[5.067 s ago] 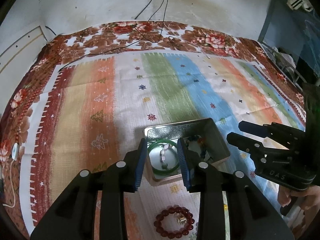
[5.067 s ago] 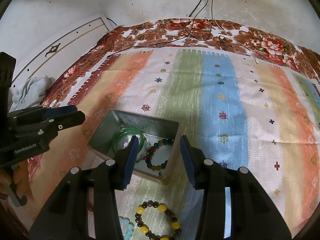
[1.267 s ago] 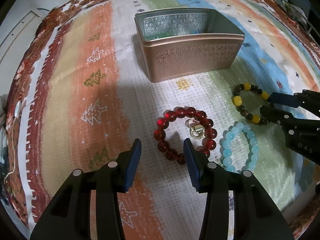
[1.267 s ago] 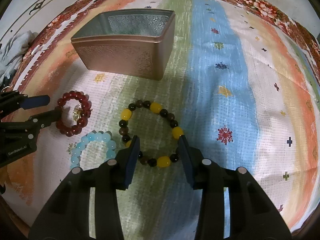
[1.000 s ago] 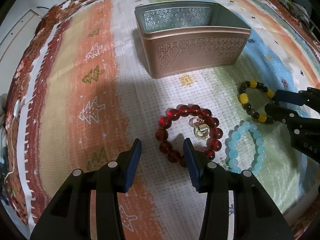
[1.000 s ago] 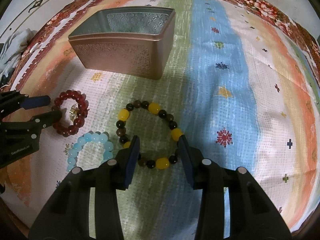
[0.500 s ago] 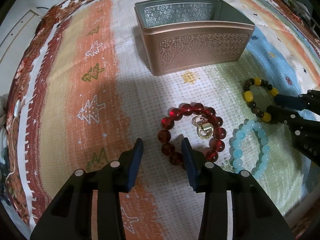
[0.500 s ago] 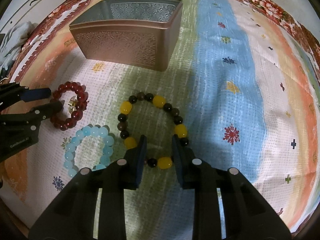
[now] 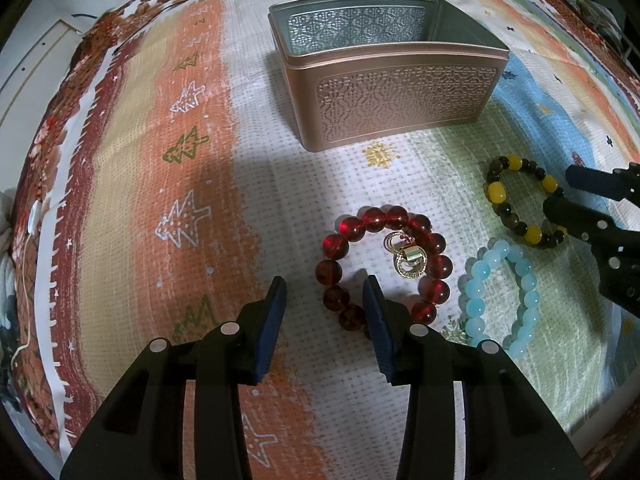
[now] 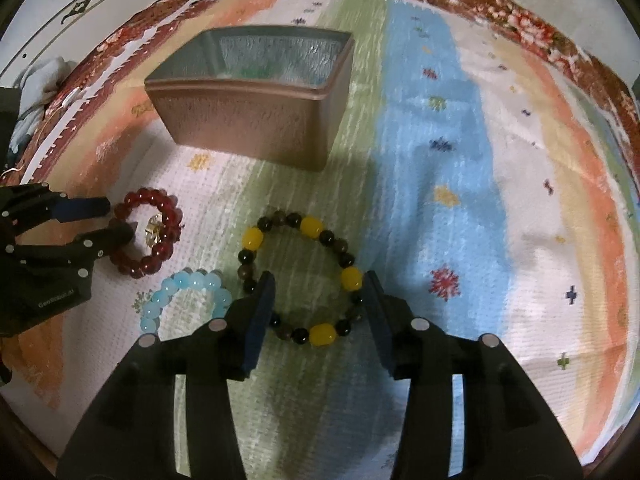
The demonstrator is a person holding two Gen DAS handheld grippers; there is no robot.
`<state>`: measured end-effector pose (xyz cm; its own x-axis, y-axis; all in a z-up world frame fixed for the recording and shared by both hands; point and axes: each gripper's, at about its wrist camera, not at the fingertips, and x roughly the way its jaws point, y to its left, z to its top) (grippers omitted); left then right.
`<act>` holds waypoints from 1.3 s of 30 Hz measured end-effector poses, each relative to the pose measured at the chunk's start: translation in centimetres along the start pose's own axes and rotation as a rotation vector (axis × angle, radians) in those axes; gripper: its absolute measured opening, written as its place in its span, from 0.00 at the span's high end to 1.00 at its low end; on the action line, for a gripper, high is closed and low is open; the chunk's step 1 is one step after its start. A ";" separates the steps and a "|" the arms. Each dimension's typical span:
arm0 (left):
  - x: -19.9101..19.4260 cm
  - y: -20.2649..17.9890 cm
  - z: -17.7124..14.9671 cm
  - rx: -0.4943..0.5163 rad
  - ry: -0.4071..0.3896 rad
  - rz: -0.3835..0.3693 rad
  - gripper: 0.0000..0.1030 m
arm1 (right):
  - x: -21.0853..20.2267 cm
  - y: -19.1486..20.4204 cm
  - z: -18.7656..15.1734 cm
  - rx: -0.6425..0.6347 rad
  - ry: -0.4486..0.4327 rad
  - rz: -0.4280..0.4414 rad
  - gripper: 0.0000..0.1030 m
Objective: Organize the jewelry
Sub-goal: 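Lower the left tool to the red bead bracelet while the right tool lowers to the yellow-black bracelet, then close the left tool on the red bracelet while the right tool grasps the yellow-black bracelet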
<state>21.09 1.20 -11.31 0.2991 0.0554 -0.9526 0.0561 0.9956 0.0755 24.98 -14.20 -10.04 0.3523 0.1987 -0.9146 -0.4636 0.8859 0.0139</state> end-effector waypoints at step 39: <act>0.1 -0.5 0.0 0.027 -0.002 -0.006 0.72 | 2.1 -0.5 0.1 -0.002 0.061 -0.028 0.72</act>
<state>21.12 0.73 -11.43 0.3005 0.0494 -0.9525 0.0832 0.9935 0.0778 26.04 -14.22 -11.99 0.3151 0.1475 -0.9375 -0.4557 0.8900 -0.0132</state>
